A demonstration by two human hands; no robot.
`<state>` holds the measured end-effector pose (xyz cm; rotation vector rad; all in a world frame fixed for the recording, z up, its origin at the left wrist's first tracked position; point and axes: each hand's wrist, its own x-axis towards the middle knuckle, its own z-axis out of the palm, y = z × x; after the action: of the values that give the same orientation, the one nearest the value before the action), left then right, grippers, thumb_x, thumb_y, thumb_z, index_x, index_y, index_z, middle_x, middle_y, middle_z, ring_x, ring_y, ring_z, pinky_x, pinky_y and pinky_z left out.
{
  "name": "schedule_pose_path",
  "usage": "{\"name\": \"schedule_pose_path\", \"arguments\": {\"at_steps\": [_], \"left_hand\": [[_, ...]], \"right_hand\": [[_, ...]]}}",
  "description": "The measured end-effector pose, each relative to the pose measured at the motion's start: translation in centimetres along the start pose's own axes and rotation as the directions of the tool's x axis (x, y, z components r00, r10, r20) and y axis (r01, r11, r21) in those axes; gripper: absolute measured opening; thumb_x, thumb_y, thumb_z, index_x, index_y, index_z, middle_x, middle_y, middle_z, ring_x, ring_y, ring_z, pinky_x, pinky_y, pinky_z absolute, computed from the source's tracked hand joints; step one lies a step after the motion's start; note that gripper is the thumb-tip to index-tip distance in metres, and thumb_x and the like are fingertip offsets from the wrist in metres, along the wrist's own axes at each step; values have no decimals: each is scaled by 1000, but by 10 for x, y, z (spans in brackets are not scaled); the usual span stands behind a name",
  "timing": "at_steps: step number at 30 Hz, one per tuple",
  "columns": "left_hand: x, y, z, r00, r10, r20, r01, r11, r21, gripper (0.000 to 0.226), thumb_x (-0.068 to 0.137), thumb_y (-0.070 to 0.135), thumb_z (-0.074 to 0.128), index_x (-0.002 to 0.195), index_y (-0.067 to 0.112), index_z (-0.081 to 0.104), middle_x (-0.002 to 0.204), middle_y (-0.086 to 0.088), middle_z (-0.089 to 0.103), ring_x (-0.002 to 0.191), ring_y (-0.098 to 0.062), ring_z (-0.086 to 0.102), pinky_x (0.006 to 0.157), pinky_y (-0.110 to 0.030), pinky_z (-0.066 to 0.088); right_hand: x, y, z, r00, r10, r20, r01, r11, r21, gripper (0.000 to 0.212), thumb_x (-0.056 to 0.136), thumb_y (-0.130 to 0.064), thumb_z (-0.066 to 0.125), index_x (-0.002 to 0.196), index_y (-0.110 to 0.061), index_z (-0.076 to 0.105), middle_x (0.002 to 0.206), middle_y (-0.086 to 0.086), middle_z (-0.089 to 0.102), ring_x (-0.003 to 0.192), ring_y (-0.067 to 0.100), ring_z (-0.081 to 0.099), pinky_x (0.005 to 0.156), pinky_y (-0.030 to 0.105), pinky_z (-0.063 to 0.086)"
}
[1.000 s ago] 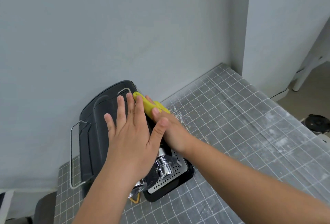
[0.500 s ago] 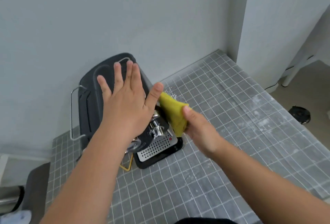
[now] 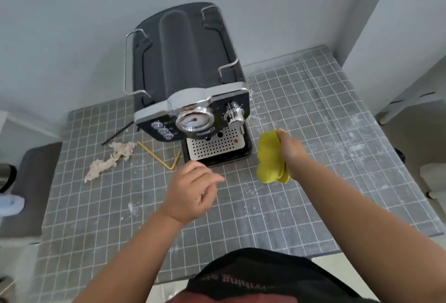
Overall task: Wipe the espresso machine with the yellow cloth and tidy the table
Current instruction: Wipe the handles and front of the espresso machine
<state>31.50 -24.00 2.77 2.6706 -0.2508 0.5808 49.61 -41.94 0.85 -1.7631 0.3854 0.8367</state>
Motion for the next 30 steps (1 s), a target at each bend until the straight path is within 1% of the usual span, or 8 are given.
{"name": "schedule_pose_path", "arguments": {"at_steps": [2,4,7,13,17,21,25,30], "left_hand": [[-24,-16,12,938,-339,65,338,941,29,21,93,18,54,102,16,72,92,5,72,90,-7,57,80,-37,51],[-39,-30,25,773,-626,103,629,777,2,28,95,23,56,123,17,60,110,5,66,104,-9,56,94,-35,48],[-44,-45,39,559,-822,108,828,548,-116,45,93,27,61,135,15,47,129,-1,54,116,-15,55,99,-30,45],[-39,-47,55,454,-879,145,879,415,-234,65,94,31,61,150,14,32,149,-7,37,115,-17,58,99,-33,49],[-39,-52,67,395,-895,207,891,319,-322,74,94,34,60,155,22,19,149,-1,45,124,-14,55,99,-34,49],[-38,-55,74,317,-919,234,880,193,-435,70,94,32,61,153,24,24,143,3,52,128,-13,53,99,-32,46],[-36,-64,78,336,-912,236,862,197,-467,57,93,33,60,146,29,38,136,8,59,125,-8,54,102,-34,45],[-32,-68,73,347,-900,262,862,196,-468,59,95,26,60,149,21,36,139,10,54,126,-9,52,107,-32,40]], "right_hand": [[-1,2,7,1000,14,-13,-15,998,-61,60,99,-45,37,141,-4,39,144,19,41,129,36,42,103,43,33],[-1,7,13,1000,23,-20,-25,994,-104,59,98,-45,39,141,-4,41,143,19,43,127,36,43,104,43,34],[-3,12,22,998,47,-30,-50,993,-105,59,96,-46,42,141,-6,40,141,18,44,125,36,45,105,45,36],[-4,17,34,996,40,-83,-50,991,-127,57,97,-46,41,138,-6,43,135,18,48,119,34,47,96,41,37],[-5,19,41,995,18,-94,-30,991,-129,56,98,-47,39,135,-5,45,112,12,49,105,30,48,86,37,35],[-8,22,45,995,66,-70,-68,997,-21,53,96,-49,43,133,-12,45,113,10,53,98,27,50,91,41,43],[-9,24,45,993,110,-35,-104,986,133,57,88,-54,52,133,-18,47,125,10,58,108,31,58,98,51,45],[-9,21,49,995,82,-63,-78,995,60,64,88,-55,49,140,-18,41,134,10,51,117,33,53,102,51,42]]}}
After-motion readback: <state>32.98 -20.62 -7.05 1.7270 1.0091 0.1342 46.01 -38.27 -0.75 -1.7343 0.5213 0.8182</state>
